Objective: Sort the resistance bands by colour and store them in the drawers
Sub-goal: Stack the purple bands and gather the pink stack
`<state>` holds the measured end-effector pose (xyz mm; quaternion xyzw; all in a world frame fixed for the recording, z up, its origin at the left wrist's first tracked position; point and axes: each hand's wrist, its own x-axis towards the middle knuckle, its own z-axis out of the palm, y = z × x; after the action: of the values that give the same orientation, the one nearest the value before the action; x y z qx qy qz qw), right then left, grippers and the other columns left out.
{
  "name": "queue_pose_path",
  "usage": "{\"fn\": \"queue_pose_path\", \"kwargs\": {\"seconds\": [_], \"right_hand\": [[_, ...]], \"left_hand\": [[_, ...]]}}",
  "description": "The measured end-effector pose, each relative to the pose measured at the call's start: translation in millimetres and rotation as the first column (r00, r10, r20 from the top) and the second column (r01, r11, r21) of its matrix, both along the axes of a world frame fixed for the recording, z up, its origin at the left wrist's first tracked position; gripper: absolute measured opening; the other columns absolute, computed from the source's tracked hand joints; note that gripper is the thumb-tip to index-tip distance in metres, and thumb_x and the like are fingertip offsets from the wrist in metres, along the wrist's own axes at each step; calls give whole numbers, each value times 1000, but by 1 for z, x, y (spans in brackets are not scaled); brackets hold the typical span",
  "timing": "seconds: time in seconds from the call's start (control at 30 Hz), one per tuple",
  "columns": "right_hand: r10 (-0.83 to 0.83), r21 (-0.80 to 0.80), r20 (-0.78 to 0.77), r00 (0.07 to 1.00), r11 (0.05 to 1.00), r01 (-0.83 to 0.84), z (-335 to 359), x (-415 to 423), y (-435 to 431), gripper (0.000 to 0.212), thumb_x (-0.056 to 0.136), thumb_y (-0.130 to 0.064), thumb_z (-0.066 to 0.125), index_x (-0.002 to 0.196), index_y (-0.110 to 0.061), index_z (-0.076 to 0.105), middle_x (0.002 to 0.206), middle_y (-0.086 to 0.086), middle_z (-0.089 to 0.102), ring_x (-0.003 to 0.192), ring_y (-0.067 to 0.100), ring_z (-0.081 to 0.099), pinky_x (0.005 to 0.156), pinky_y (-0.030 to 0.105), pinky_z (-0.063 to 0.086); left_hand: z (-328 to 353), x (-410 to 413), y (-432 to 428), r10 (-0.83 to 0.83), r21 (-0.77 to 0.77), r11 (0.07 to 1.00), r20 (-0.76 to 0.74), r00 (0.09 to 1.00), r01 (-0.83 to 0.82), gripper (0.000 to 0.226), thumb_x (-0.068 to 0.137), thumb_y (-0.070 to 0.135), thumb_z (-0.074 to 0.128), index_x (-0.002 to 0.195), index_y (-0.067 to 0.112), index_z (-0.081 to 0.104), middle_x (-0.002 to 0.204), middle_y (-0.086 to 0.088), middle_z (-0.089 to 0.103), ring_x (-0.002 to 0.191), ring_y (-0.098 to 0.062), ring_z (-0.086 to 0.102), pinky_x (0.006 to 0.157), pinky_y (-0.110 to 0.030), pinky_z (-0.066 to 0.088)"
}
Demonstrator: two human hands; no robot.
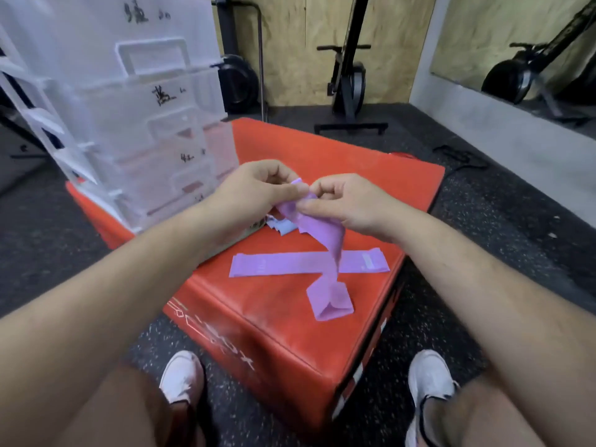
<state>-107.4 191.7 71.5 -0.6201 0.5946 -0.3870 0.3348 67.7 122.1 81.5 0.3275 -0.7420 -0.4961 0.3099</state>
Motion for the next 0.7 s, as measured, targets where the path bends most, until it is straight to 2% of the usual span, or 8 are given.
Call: {"fn": "queue_pose_path", "kwargs": {"seconds": [0.07, 0.17, 0.27, 0.33, 0.47, 0.6, 0.7], "right_hand": [[-11, 46, -78, 997, 999, 15, -12, 3, 1, 17, 87, -23, 78, 83, -10, 68, 72, 7, 49, 65, 12, 38, 54, 22, 29], [-11, 91, -104, 994, 996, 21, -25, 5, 0, 24, 85, -27, 79, 87, -6, 69, 73, 5, 50, 69, 14, 41, 60, 27, 31], [11, 127, -93, 996, 992, 1, -29, 5, -3, 27, 87, -26, 78, 94, -1, 70, 74, 8, 48, 70, 18, 38, 60, 30, 28], [25, 141, -72, 997, 990, -15, -33, 8, -5, 22, 87, -24, 77, 93, -4, 72, 75, 7, 55, 72, 17, 43, 65, 32, 32], [80, 167, -43, 996, 983, -72, -37, 13, -6, 12, 87, -25, 77, 82, -15, 74, 73, 0, 62, 71, 11, 52, 71, 32, 39], [123, 262, -124, 985, 961, -87, -40, -1, -4, 22, 81, -29, 83, 85, -9, 73, 65, -1, 57, 66, 13, 47, 70, 32, 35], [137, 345, -228, 964, 937, -51, -38, -20, 3, 24, 77, -27, 86, 91, -10, 76, 75, 7, 68, 71, 12, 57, 76, 34, 44]], "left_hand": [[-22, 4, -1, 5, 9, 1000, 6, 1000, -5, 12, 84, 17, 76, 86, 12, 65, 80, -15, 65, 70, -21, 58, 68, -33, 47], [-35, 7, 1, 23, -62, 998, 42, 999, -20, 10, 87, 15, 73, 91, 11, 64, 80, -13, 65, 67, -18, 57, 60, -27, 48], [-41, 15, -1, 9, -50, 999, 31, 999, -7, 13, 84, 19, 76, 87, 16, 64, 88, -21, 70, 73, -20, 61, 71, -39, 52], [-46, 21, -2, -8, -8, 1000, 49, 999, 8, 15, 81, 23, 79, 83, 19, 65, 89, -19, 71, 74, -19, 62, 75, -42, 53], [-52, 29, -7, 65, -45, 997, 99, 993, -61, 11, 84, 24, 77, 82, 19, 69, 67, 5, 60, 59, -7, 53, 60, -24, 45], [-61, 40, -12, 189, -10, 982, 84, 978, -189, 13, 86, 20, 76, 82, 15, 65, 65, 3, 58, 49, -2, 52, 50, -18, 43], [-70, 50, -17, 268, 9, 963, 90, 959, -269, 13, 88, 18, 73, 83, 13, 62, 66, 3, 59, 45, 3, 52, 46, -11, 41]]}}
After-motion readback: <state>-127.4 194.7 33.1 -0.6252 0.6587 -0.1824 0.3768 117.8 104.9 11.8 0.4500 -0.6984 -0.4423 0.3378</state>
